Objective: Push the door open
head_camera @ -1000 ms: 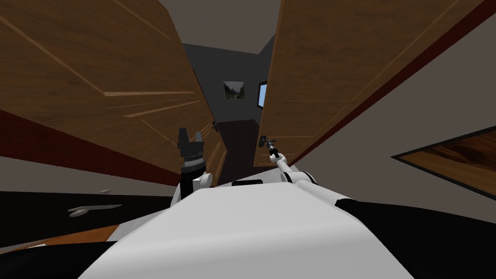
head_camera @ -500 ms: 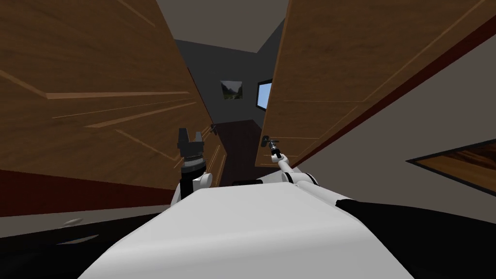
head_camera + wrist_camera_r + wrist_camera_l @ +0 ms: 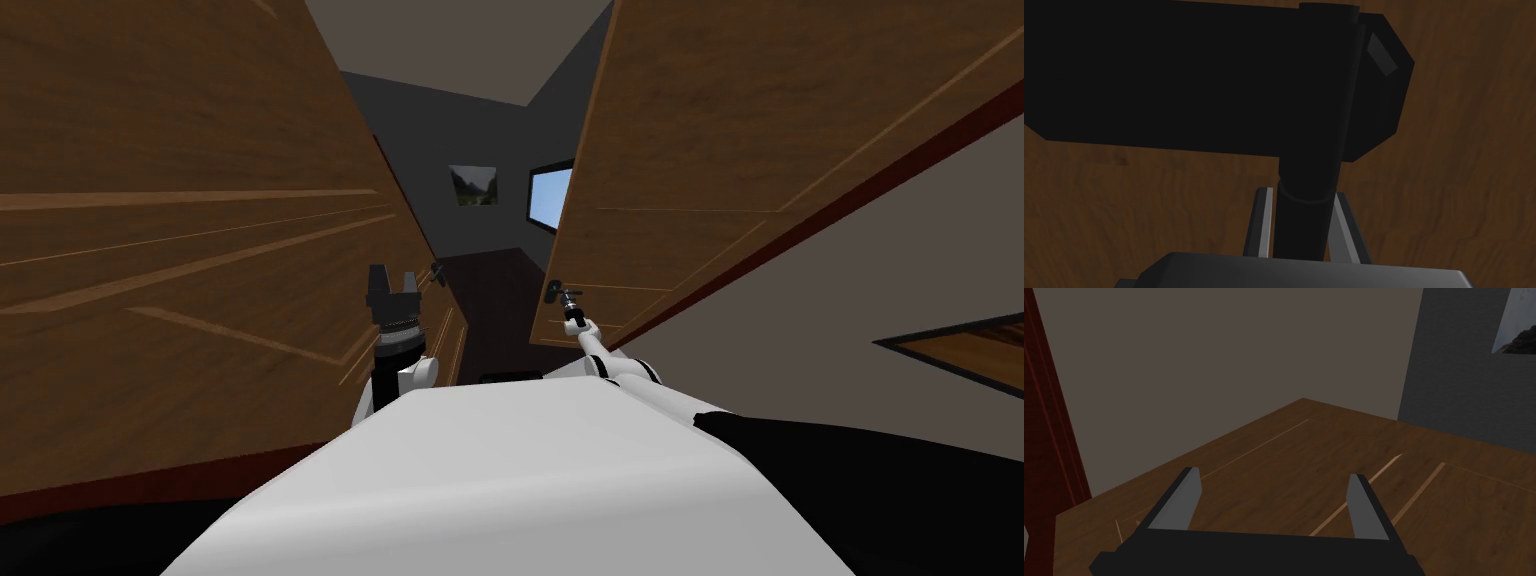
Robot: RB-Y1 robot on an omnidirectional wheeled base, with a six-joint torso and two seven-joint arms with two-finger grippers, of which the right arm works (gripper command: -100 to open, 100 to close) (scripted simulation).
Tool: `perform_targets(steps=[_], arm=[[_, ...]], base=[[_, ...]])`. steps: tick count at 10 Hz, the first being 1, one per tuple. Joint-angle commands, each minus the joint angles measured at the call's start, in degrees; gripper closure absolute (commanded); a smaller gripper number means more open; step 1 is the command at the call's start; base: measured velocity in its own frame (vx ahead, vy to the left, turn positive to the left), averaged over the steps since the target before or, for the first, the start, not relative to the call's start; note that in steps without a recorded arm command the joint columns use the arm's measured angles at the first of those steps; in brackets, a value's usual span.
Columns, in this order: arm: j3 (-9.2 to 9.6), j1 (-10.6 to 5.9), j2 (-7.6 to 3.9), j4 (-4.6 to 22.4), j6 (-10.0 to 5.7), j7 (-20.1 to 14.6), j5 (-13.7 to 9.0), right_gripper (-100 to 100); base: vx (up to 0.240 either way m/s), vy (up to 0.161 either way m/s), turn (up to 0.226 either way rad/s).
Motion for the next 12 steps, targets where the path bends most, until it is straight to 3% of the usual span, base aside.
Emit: perform_targets(steps=[1, 6, 9, 12], arm=[[-1.30, -0.04, -0.89, 0.5, -0.44, 0.6, -0.5, 100], [-3.15, 0.26, -1.35, 0.7, -0.27, 1.7, -1.3, 100], [-3.17, 0.08, -1.40, 1.3, -0.64, 1.7, -1.3, 100], [-5.14, -0.49, 0.15, 0.8, -0.10, 4.4, -1.8, 100]], base=[[0.168, 0.114, -0.053], [0.133, 0.081, -0.047], [0.052, 0.014, -0.006], [0.164, 0.030, -0.108]])
